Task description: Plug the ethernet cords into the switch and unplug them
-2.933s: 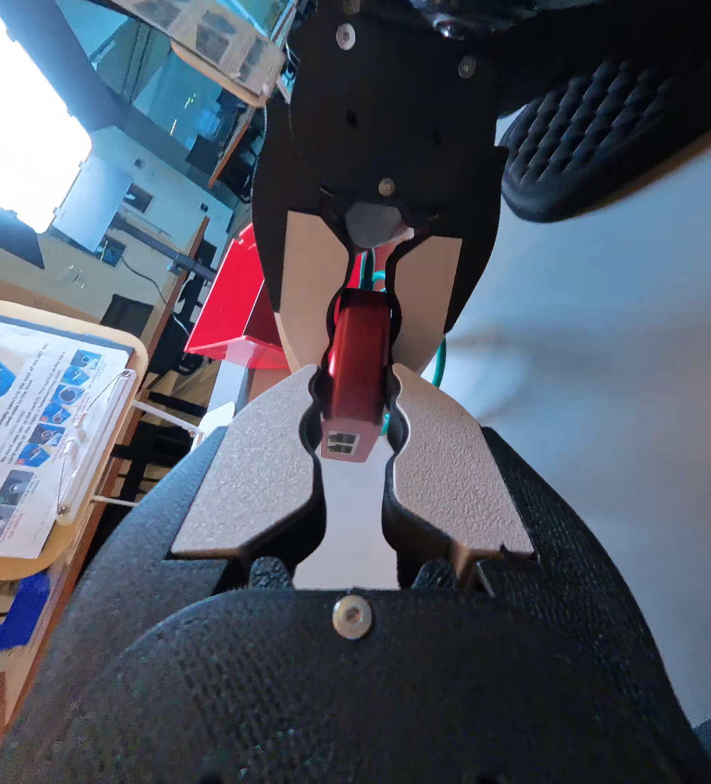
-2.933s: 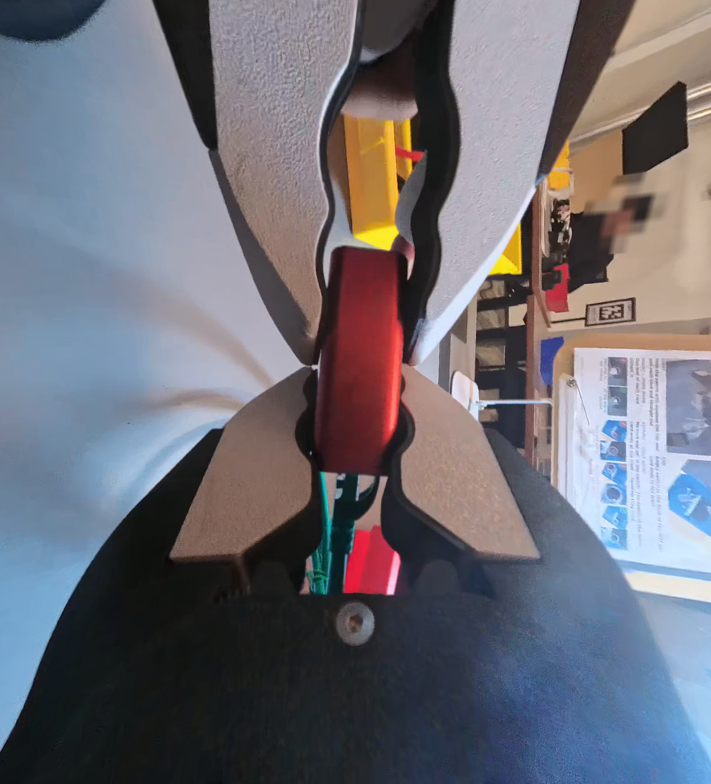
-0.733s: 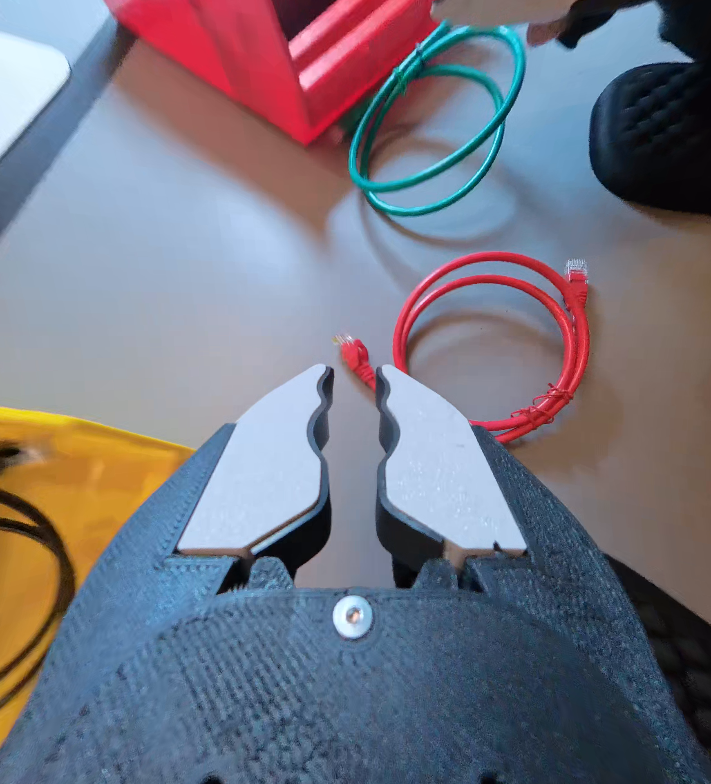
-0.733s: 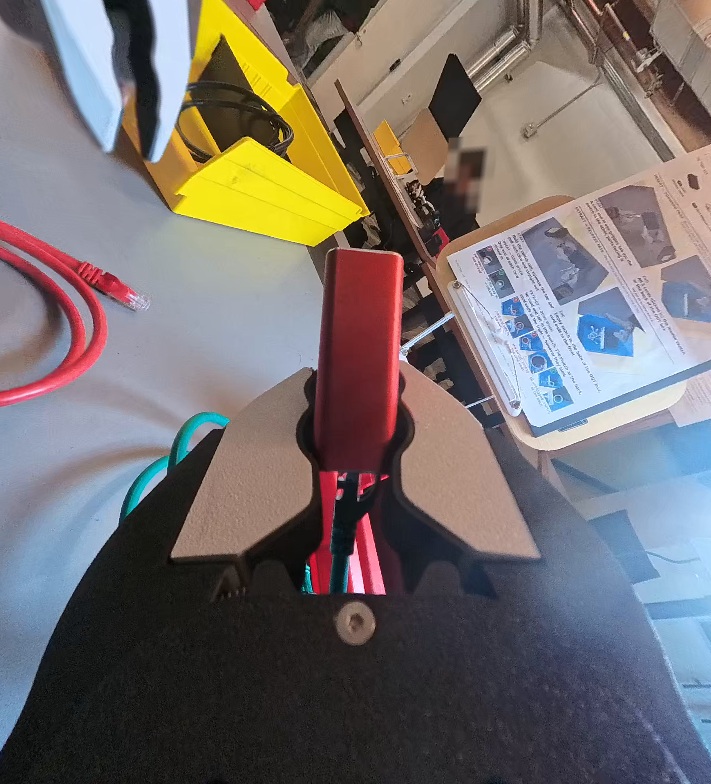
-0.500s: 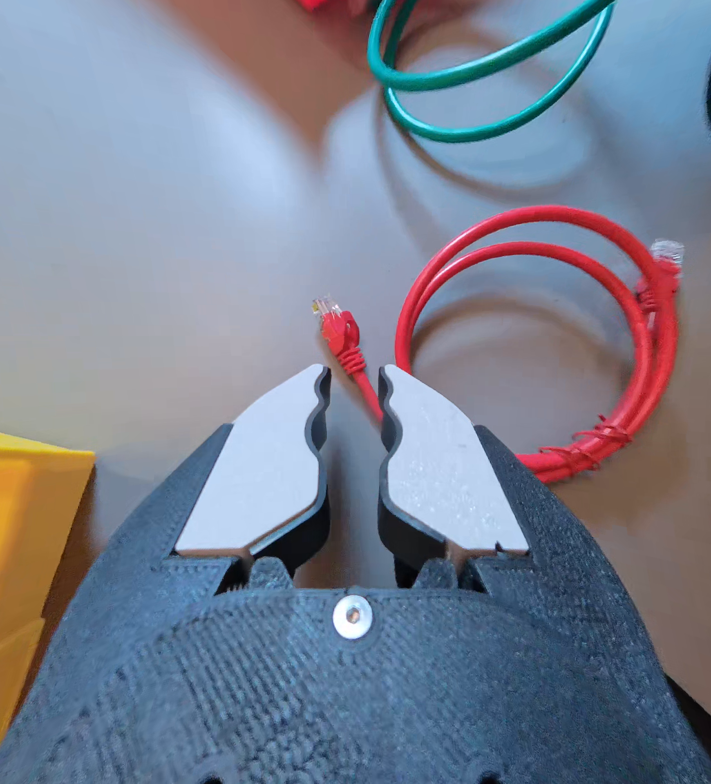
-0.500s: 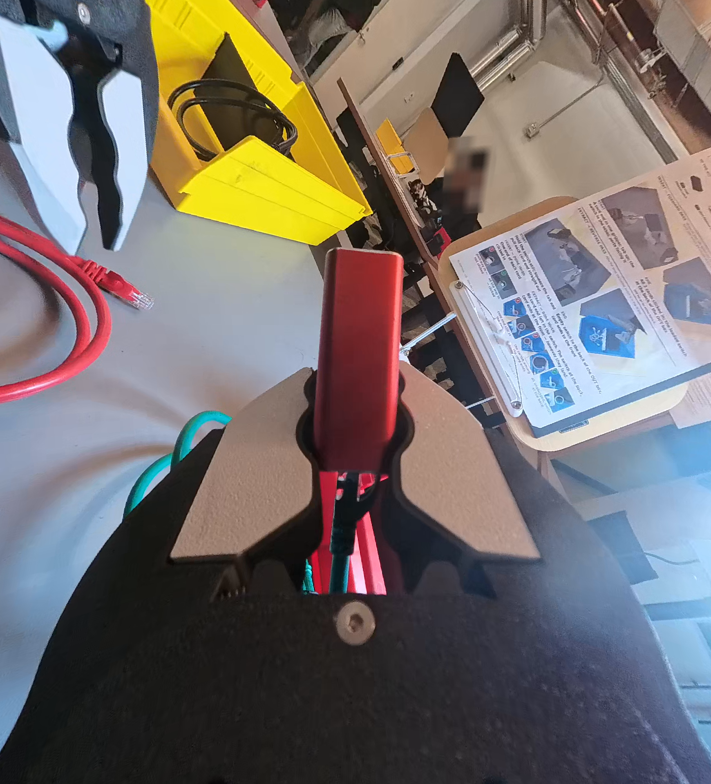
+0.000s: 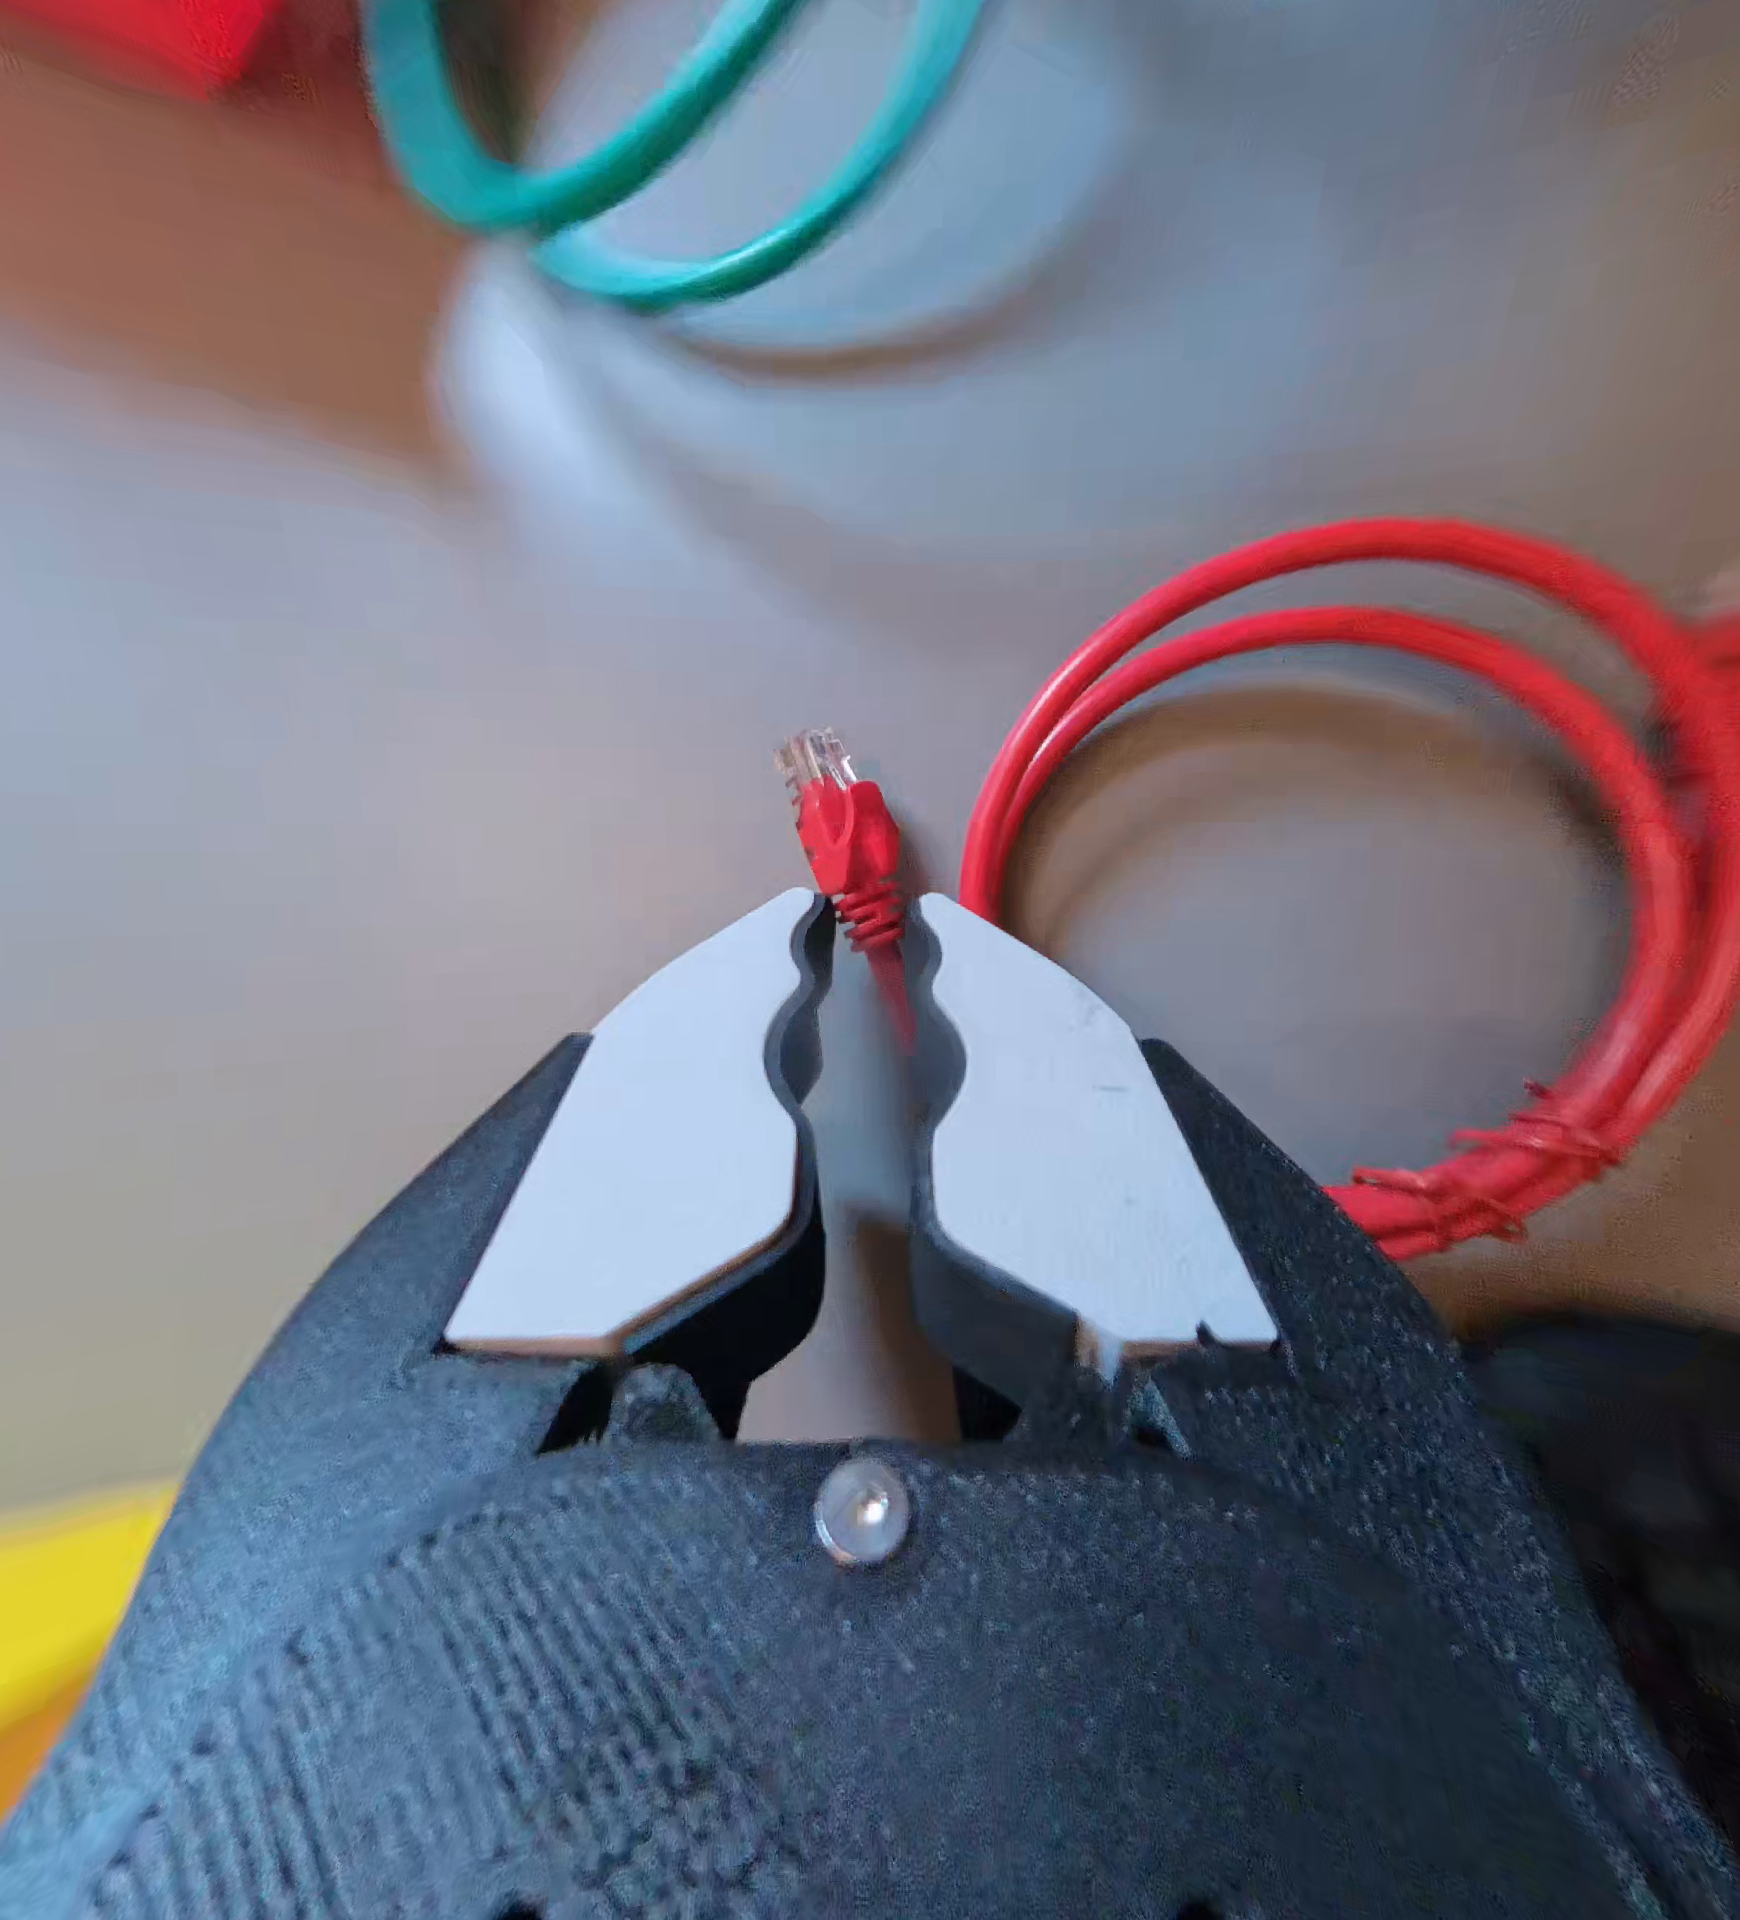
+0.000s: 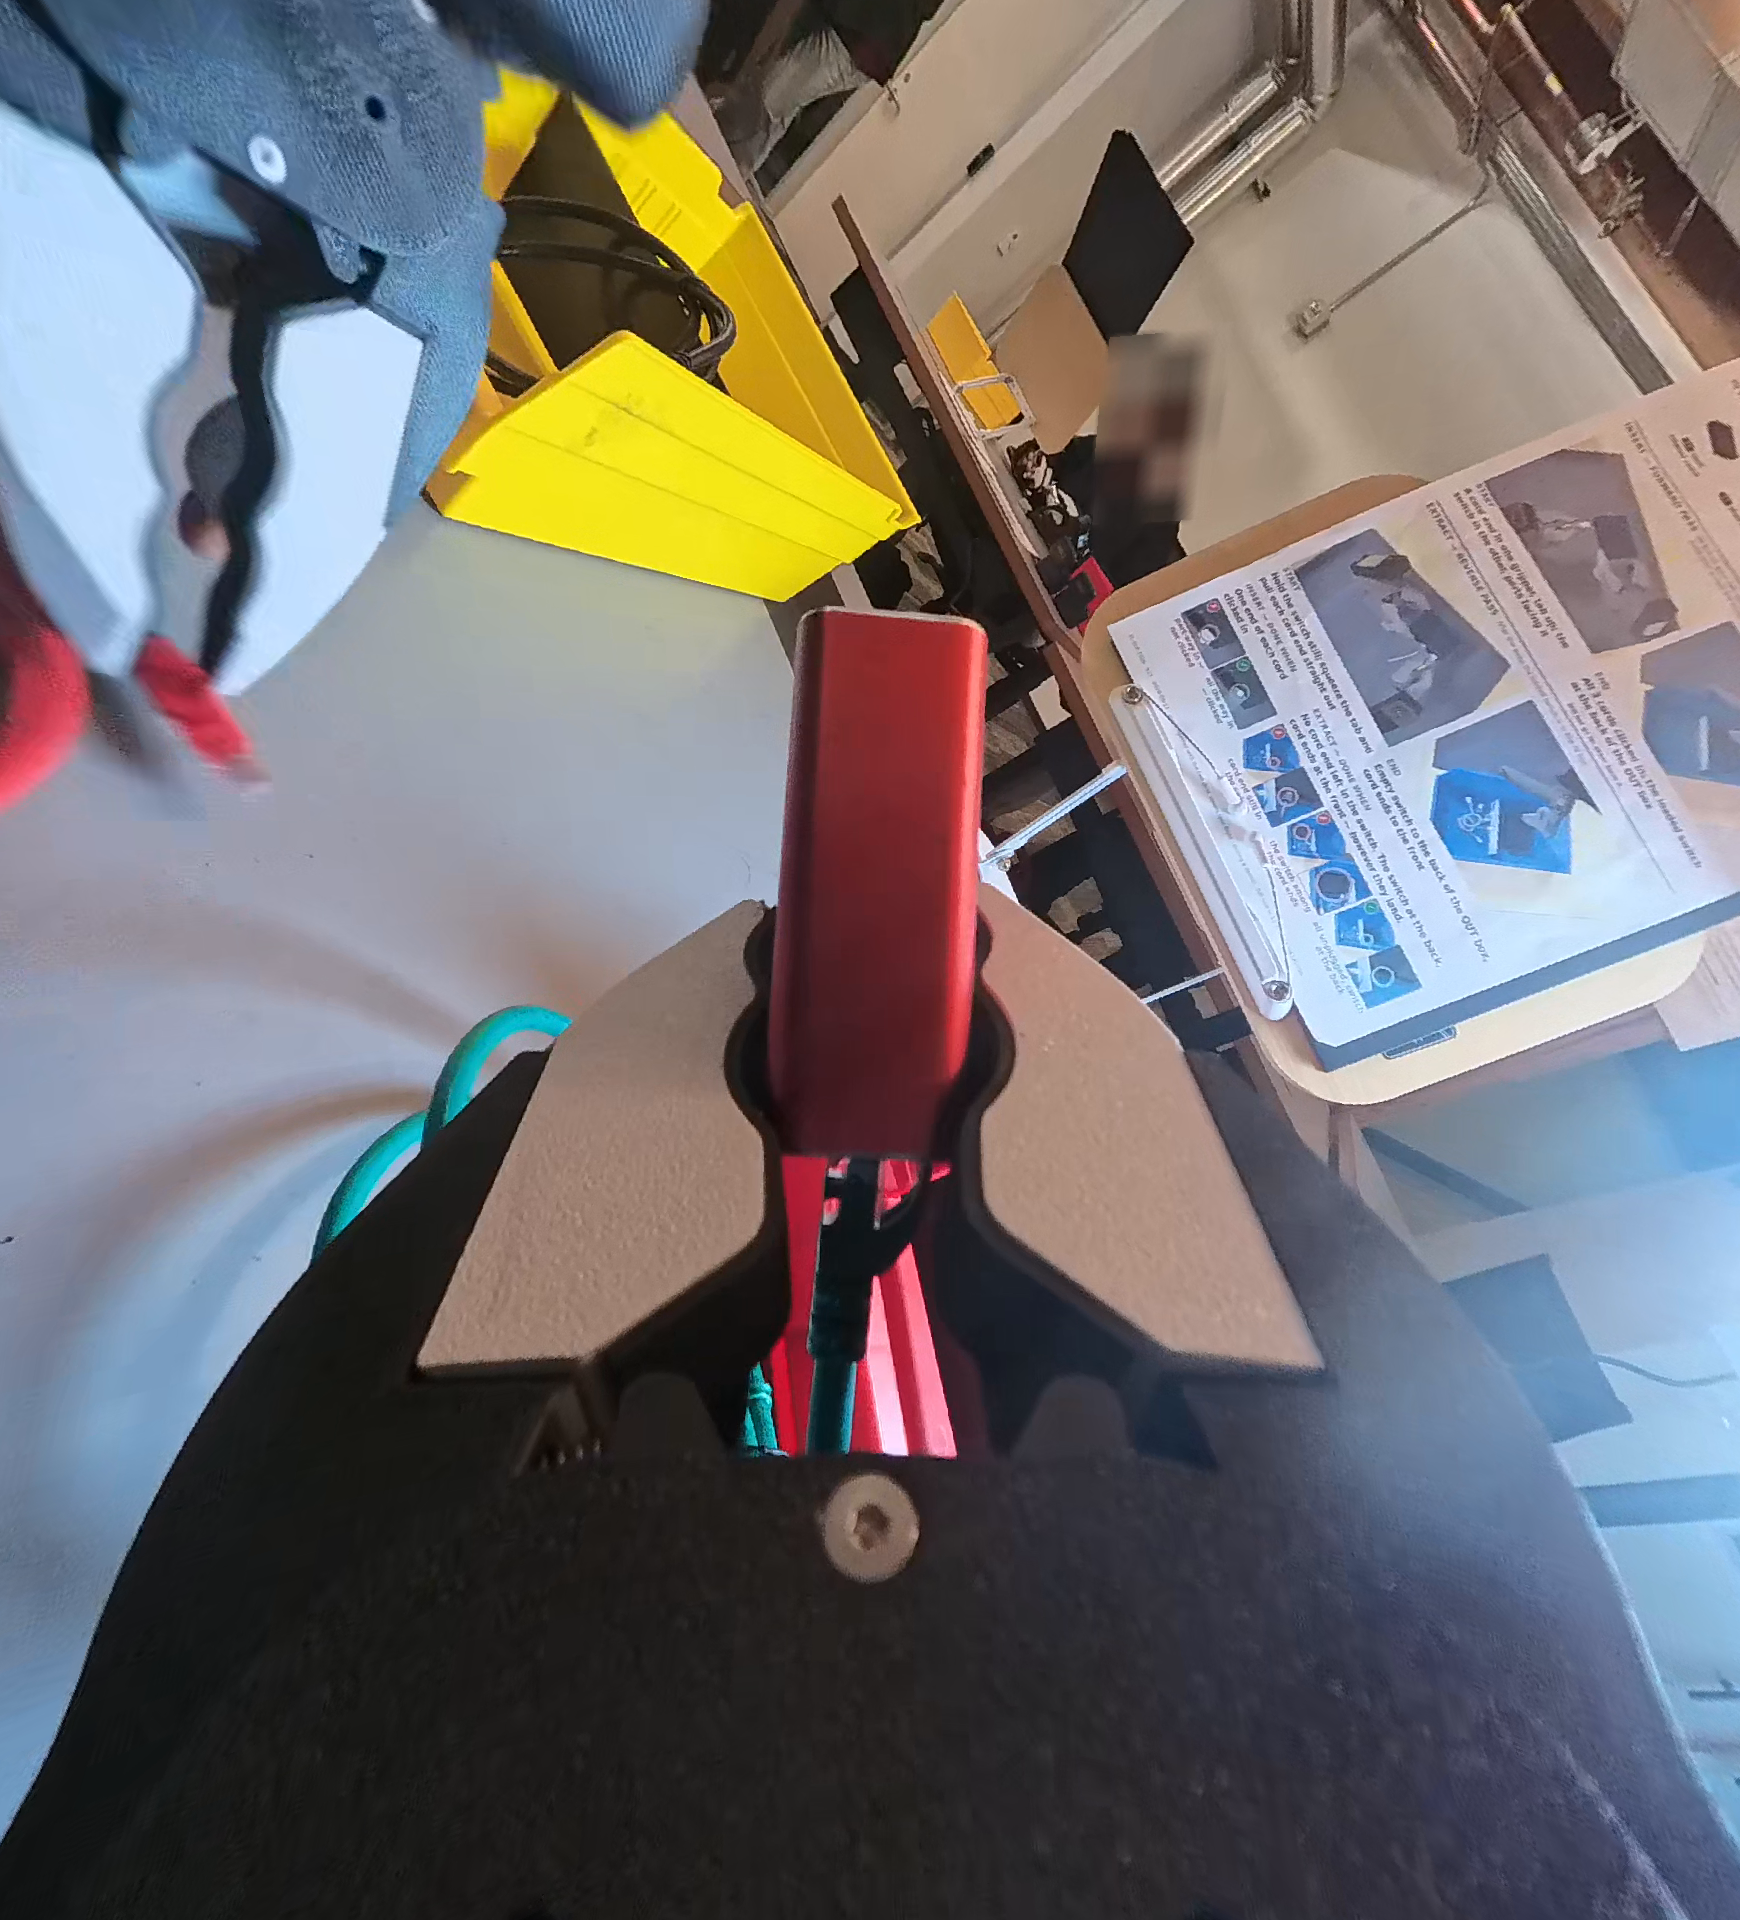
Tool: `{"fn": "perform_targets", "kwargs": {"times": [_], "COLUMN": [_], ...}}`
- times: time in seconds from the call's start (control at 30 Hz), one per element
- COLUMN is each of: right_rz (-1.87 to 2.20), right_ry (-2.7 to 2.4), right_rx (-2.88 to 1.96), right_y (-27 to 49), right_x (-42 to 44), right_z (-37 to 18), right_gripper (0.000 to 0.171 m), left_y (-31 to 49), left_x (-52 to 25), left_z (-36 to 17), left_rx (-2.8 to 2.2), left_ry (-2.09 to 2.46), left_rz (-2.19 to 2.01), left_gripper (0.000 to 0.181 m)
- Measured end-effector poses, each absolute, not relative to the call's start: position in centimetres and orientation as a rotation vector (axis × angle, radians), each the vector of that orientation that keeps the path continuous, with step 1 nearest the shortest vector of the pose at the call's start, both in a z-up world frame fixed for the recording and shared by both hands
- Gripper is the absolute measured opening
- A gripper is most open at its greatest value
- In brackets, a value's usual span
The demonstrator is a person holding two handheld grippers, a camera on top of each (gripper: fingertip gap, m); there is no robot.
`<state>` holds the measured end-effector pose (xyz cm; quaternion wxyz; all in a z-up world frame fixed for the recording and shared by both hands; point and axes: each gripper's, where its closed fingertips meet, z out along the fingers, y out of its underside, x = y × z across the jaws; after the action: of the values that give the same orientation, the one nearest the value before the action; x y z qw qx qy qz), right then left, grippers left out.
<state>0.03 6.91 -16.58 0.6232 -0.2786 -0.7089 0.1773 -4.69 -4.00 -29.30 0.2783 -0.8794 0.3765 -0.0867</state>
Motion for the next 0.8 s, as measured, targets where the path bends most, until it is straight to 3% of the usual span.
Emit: {"fn": "perform_targets", "kwargs": {"times": [0.13, 0.4, 0.8], "right_rz": [0.410, 0.406, 0.399], "right_ry": [-1.638, -1.633, -1.631], "right_rx": [-0.631, -0.643, -0.630], "right_y": [6.7, 7.2, 6.8], "right_x": [0.0, 0.1, 0.1], "right_z": [-16.8, -16.9, -16.7], "right_gripper": [0.030, 0.030, 0.030], "left_y": [-7.3, -0.7, -1.8], "left_x": [-0.4, 0.6, -1.1], "left_z": [-26.8, -27.8, -29.6], "left_rx": [-2.245, -2.194, -2.312], "left_ry": [1.323, 1.134, 0.870], "left_rz": [-0.834, -0.367, 0.010], "left_gripper": [0.014, 0.016, 0.011]}}
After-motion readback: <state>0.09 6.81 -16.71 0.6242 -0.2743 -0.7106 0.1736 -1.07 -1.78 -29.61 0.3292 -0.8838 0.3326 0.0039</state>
